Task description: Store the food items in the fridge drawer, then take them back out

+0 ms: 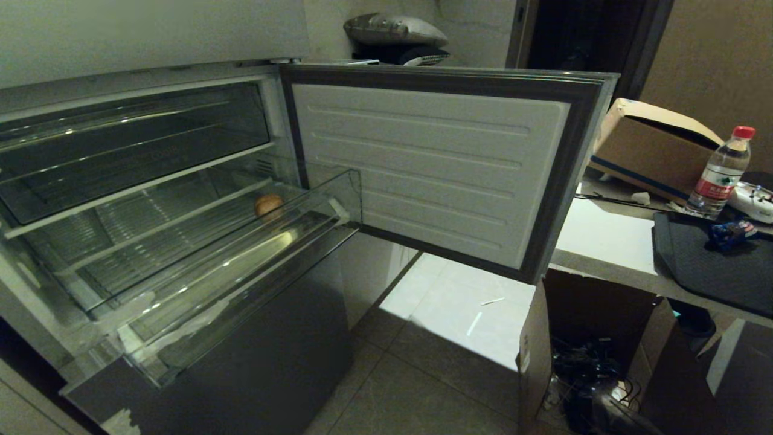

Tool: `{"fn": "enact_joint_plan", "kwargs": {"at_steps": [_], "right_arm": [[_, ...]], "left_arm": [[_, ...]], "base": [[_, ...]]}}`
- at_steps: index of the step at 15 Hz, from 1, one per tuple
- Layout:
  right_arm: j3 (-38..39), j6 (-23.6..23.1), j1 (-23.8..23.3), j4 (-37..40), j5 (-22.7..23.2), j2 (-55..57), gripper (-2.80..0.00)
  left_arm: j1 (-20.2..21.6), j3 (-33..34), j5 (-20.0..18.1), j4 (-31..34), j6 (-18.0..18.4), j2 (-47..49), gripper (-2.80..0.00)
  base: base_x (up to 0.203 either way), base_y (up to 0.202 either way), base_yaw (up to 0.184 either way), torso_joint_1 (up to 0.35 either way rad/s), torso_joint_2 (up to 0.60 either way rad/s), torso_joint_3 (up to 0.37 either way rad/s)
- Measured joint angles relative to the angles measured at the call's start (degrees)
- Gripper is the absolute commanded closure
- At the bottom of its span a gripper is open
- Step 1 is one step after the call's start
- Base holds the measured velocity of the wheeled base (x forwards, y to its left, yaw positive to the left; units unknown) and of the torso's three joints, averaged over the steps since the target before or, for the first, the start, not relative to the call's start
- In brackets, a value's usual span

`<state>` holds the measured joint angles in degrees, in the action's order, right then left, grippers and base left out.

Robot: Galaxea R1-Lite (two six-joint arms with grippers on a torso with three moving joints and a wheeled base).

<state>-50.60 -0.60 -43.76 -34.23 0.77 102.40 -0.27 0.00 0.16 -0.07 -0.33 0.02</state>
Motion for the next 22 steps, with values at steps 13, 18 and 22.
{"fn": "enact_joint_plan", "kwargs": {"at_steps": [13,18,22], "right_arm": [[-6.06,0.0,-0.3,0.11,0.35,6.73,-2.8],[-6.86,-0.13,-0.26,0.14,2.13,8.2,-2.8],[-6.78,-0.16,-0.2,0.92,2.56,8.48,-2.8]], "left_arm": [[0.0,0.0,-0.01,0.0,0.0,0.0,0.0],[0.0,0.0,0.0,0.0,0.0,0.0,0.0],[0.0,0.0,0.0,0.0,-0.02,0.0,0.0]], "base": [[0.0,0.0,0.0,0.0,0.0,0.0],[0.0,0.0,0.0,0.0,0.0,0.0],[0.0,0.0,0.0,0.0,0.0,0.0]]}}
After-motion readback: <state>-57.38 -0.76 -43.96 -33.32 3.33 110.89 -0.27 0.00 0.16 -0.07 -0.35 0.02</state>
